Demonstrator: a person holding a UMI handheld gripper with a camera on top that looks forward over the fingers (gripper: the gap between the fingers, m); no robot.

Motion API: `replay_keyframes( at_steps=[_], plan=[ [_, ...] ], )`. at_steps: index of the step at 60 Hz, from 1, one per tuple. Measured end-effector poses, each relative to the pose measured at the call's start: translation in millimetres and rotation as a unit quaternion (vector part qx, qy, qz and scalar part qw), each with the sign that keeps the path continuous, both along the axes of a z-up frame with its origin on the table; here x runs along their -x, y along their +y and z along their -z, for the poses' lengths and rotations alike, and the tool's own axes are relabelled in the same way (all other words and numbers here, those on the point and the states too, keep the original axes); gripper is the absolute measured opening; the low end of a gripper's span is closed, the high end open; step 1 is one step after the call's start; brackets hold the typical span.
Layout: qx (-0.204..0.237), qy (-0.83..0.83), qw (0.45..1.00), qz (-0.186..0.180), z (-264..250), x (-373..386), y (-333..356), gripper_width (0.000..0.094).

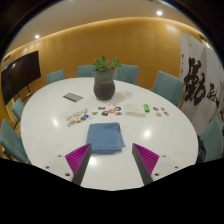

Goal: Fold towel

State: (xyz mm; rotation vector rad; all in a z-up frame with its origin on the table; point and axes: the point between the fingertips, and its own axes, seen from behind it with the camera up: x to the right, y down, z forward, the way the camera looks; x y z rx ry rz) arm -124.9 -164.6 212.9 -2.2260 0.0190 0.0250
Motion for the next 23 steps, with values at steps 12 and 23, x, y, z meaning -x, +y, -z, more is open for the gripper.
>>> replay_keyframes(
  at_steps=[12, 23],
  plan=[
    [-0.011, -0.019, 1.0, 0.01, -21.9, 23.8, -68.3, 0.0866],
    [-0.01, -0.035, 0.999, 0.006, -25.9, 36.2, -101.6, 0.0867]
  ],
)
